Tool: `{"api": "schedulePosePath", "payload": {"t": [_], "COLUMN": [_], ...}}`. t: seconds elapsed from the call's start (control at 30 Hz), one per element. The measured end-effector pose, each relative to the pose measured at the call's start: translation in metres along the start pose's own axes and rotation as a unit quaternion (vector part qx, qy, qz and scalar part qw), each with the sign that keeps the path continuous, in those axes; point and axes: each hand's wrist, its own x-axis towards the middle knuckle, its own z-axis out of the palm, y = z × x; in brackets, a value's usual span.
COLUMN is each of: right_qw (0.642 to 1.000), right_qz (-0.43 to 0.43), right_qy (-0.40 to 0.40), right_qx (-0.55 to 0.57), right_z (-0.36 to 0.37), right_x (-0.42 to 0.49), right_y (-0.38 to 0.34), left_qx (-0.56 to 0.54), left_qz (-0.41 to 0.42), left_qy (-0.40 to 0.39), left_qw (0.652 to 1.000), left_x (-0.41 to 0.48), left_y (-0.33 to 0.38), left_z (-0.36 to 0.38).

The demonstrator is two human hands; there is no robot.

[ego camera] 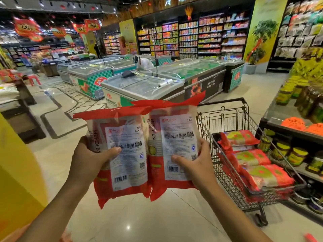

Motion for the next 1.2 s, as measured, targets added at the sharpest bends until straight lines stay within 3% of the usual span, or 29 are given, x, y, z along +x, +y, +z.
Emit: {"api": "schedulePosePath", "payload": {"t": [0.33,0.67,0.93,1.2], "right_qw": [0.997,0.970,0.920,0.863], "right_qz": [0.020,0.043,0.093,0.145], "right_qy": [0.069,0.231,0.377,0.484], "right_qx": [-0.022,-0.054,-0.062,-0.023], "right_z": [0.000,-0.019,-0.109,-0.231], "right_x": [0.140,0.276,0.307,0.343], "right_y": [0.040,0.059,0.095,0.177], "left_qx": [-0.041,-0.105,-0.091,-0.026], "left_qz": [0.007,0.036,0.063,0.079], "left_qy": [-0.091,-0.237,-0.388,-0.485], "left_qw": [0.995,0.965,0.915,0.871], "left_x": [0.164,0.337,0.360,0.339], "left_y": [-0.030,-0.021,0.011,0.035], "left_z": [0.113,0.268,0.445,0.644]}}
